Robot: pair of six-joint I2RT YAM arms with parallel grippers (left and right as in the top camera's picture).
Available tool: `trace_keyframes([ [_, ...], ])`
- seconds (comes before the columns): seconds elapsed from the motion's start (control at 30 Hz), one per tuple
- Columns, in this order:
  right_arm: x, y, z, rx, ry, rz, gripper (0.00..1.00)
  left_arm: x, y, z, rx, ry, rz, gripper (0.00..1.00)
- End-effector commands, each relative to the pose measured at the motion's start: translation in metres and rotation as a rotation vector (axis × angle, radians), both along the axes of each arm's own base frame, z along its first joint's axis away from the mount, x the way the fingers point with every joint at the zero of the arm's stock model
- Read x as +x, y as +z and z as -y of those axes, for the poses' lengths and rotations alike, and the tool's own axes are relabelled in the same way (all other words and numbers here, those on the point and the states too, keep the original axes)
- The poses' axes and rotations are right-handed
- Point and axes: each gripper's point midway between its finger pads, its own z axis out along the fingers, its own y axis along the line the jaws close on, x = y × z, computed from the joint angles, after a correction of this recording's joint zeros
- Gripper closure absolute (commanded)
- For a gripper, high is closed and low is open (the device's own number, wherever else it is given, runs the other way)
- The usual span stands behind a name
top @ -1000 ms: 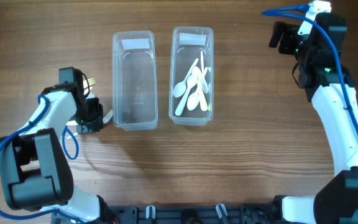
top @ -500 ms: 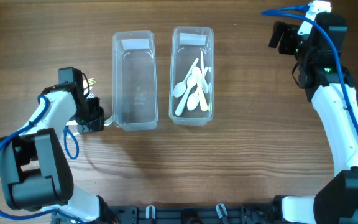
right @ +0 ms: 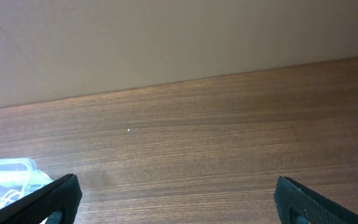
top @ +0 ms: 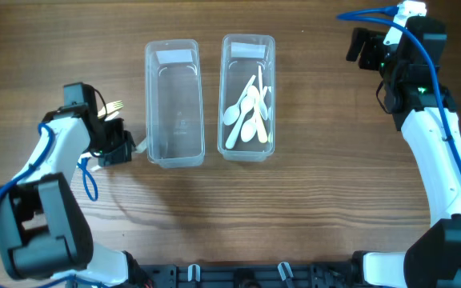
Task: Pack container
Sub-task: 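Lift the white fork and carry it toward the left container, then lower the white fork into the left container and open the left gripper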
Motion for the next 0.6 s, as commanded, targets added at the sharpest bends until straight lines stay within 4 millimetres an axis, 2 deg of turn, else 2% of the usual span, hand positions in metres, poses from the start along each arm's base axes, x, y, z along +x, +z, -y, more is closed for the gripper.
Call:
trace_keyframes([
  [0.0, -0.001, 0.008, 0.004, -0.014, -0.014, 0.017, 0.00, 0.018, 0.038, -0.013, 0.060, 0.014, 0.115, 0.96],
  [0.27, -0.001, 0.008, 0.004, -0.014, -0.014, 0.017, 0.00, 0.034, 0.085, -0.031, 0.191, -0.017, 0.263, 0.96],
  [0.43, -0.001, 0.008, 0.004, -0.014, -0.014, 0.017, 0.00, 0.051, 0.126, -0.040, 0.339, -0.232, 0.433, 0.96],
  [0.57, -0.001, 0.008, 0.004, -0.014, -0.014, 0.017, 0.00, 0.076, 0.171, -0.024, 0.424, -0.506, 0.694, 0.96],
])
